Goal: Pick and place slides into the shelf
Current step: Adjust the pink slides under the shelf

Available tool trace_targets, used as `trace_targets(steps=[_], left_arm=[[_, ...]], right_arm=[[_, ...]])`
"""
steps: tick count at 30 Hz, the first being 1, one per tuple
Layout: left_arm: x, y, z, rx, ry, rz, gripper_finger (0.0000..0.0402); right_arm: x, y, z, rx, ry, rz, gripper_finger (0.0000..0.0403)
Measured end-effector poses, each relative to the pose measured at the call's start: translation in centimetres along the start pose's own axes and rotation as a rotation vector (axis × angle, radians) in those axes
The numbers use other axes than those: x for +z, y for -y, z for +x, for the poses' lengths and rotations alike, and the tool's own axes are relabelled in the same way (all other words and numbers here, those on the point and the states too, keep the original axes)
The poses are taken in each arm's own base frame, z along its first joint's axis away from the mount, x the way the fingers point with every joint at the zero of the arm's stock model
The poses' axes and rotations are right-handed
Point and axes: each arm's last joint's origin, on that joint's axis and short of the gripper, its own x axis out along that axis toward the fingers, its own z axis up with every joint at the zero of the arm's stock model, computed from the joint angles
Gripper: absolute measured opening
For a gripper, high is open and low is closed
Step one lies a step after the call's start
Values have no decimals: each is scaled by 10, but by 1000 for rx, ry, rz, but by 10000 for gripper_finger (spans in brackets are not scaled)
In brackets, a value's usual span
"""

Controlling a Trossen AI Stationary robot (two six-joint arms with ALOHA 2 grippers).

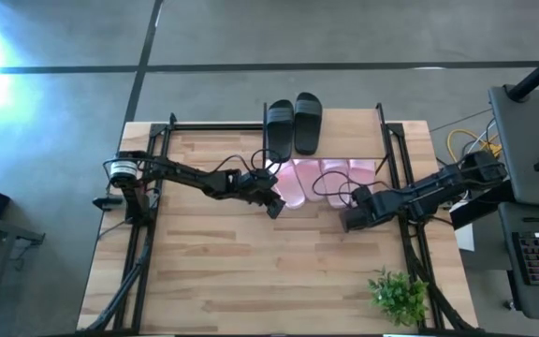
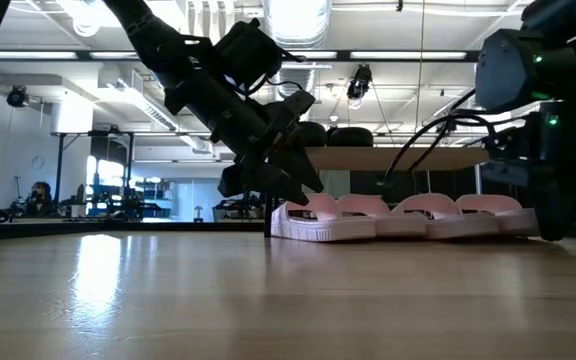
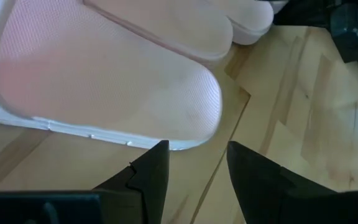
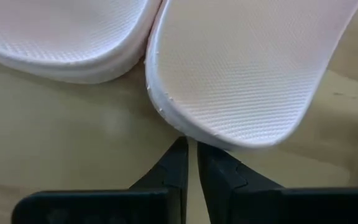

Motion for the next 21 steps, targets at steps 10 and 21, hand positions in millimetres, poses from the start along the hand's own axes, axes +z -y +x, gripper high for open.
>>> trace_targets(steps=[10, 21], left_arm=[[-5, 5, -1, -76, -73, -73, 148], [-30, 35, -38, -20, -158, 12, 147]], right_arm=[[2, -15, -20, 108, -51, -108, 28], [12, -50, -43, 425, -35, -237, 28]])
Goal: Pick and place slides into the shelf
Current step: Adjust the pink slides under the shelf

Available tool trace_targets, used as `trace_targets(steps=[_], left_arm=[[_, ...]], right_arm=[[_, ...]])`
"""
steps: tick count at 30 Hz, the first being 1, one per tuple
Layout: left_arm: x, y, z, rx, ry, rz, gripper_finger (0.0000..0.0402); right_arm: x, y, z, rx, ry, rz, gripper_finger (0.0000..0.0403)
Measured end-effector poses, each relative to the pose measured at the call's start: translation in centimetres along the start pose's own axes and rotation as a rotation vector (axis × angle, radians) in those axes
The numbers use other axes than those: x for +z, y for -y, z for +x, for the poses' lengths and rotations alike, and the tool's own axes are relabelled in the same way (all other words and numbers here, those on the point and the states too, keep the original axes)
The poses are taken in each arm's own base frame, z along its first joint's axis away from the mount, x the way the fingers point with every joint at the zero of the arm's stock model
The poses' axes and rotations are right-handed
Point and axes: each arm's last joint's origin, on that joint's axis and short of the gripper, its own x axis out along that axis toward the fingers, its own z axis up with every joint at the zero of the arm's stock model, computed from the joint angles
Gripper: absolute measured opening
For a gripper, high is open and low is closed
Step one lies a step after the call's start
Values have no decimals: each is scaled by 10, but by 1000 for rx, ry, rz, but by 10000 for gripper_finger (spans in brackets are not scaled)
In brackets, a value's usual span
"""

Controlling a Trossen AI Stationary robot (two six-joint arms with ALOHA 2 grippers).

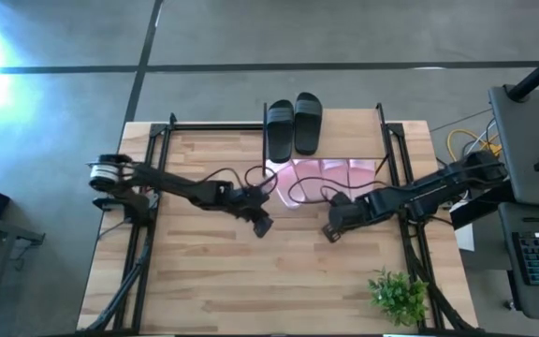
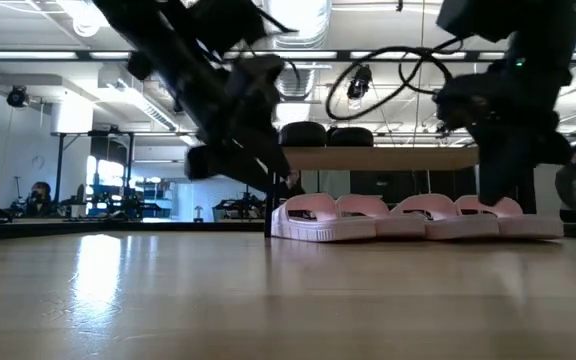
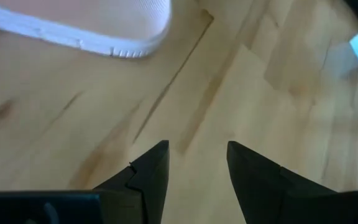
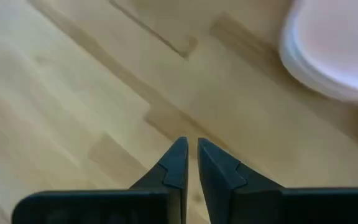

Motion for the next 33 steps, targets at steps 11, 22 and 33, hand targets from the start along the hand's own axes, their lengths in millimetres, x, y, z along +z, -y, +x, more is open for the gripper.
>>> trace_targets(steps=[11, 22, 33], left_arm=[[-18, 7, -71, 112, 136, -113, 147], [-33, -5, -99, 169, 238, -218, 147], [-34, -5, -94, 190, 224, -211, 147]], right_arm=[[11, 23, 28, -229, -139, 104, 28], [36, 31, 33, -248, -13, 48, 28], [29, 31, 18, -63, -335, -32, 28]])
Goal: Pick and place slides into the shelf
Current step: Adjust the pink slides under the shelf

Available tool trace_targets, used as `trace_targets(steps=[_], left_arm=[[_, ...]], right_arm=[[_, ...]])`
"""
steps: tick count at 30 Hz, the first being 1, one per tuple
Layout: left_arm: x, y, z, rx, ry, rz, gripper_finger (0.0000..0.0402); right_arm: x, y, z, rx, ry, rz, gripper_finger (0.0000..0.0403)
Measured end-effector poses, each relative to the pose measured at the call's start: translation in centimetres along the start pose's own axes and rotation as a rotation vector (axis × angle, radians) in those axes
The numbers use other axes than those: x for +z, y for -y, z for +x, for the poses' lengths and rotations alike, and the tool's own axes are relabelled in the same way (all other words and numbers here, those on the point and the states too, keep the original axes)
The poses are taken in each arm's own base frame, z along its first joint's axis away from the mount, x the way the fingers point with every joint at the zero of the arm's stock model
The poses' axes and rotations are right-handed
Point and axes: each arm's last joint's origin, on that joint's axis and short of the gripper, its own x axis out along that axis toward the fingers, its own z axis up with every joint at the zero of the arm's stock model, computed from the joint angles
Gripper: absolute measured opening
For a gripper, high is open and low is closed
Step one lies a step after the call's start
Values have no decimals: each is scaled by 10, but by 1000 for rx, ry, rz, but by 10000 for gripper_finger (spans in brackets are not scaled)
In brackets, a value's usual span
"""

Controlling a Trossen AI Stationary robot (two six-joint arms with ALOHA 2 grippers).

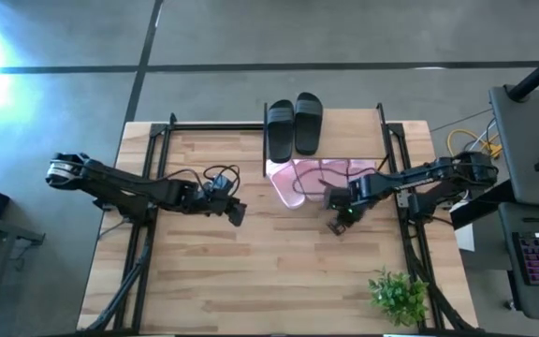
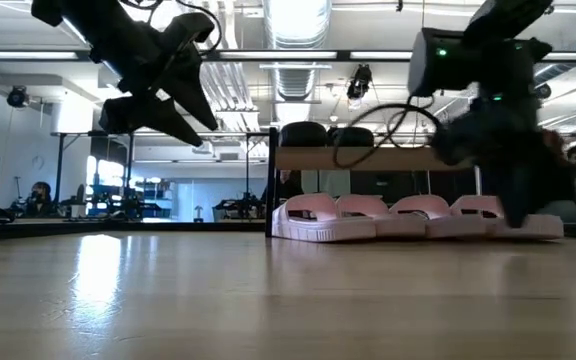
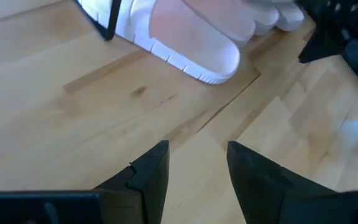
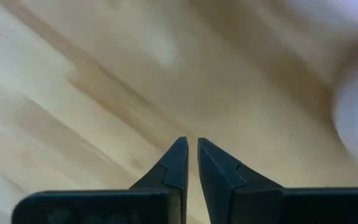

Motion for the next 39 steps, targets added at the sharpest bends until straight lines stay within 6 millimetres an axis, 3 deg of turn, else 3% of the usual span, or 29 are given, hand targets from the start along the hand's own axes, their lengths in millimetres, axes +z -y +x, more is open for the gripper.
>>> trace_targets(steps=[7, 13, 20, 24, 28, 34, 39], left_arm=[[0, 1, 2, -7, 5, -2, 147], [0, 2, 2, -8, 5, -3, 147], [0, 2, 2, -13, 0, -3, 147], [0, 2, 2, -13, 0, -4, 147], [0, 2, 2, -13, -1, -3, 147], [0, 2, 2, -13, 0, -3, 148], [0, 2, 2, -15, -3, -3, 148]], right_arm=[[-24, 24, 3, -302, -75, 111, 28], [-14, 28, 12, -296, 69, 112, 28], [-2, 43, 9, -470, 274, 199, 28], [0, 44, 9, -399, 178, 175, 28], [0, 32, 12, -188, 54, 81, 28], [17, 16, 12, -52, 252, 103, 28], [24, 23, 9, -215, 461, 178, 28]])
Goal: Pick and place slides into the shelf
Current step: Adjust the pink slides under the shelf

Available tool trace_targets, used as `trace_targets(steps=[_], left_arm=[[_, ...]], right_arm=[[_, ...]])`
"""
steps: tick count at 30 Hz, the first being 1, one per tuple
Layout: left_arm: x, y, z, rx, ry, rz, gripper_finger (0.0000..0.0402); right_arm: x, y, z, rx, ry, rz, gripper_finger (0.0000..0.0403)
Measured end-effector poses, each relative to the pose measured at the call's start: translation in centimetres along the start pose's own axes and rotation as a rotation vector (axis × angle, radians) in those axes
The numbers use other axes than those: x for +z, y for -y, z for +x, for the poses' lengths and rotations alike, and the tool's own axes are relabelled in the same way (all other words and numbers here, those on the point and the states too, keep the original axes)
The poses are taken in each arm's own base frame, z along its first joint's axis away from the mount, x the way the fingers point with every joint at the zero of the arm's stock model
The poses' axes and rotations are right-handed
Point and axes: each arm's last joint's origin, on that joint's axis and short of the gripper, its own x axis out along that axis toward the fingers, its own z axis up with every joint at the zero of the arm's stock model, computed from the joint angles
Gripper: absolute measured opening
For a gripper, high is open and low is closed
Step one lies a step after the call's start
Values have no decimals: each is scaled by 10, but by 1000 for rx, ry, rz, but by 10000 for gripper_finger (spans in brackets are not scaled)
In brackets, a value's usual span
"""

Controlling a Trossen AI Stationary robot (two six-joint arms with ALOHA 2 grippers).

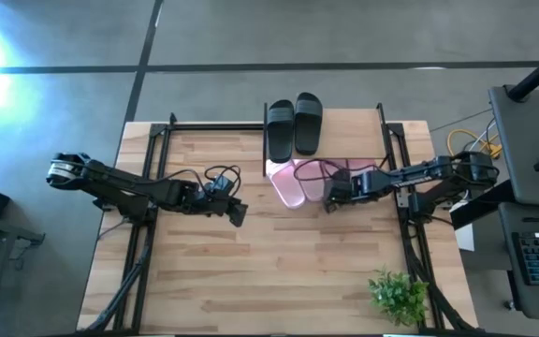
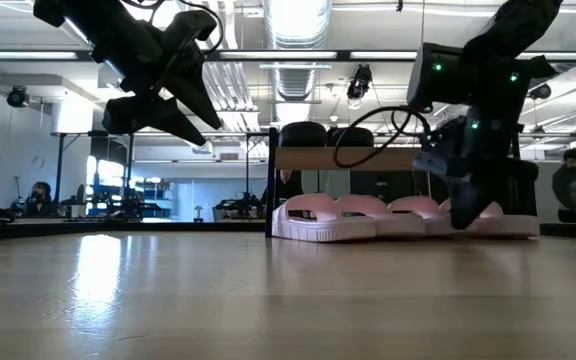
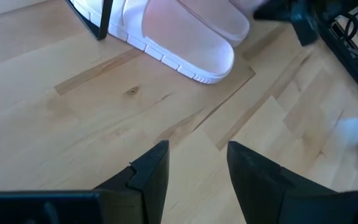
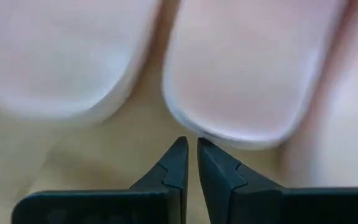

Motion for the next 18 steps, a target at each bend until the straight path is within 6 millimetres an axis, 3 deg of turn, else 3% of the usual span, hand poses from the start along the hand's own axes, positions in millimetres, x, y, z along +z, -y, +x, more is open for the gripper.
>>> trace_targets(steps=[4, 10, 18], left_arm=[[0, 0, 0, -2, -3, 0, 148], [0, 0, 0, -2, -4, 1, 148], [0, 0, 0, -3, -4, 1, 148]], right_arm=[[5, 3, 1, -18, 6, 13, 28], [1, -10, -3, 305, -321, -15, 28], [13, -36, 7, 405, -161, 12, 28]])
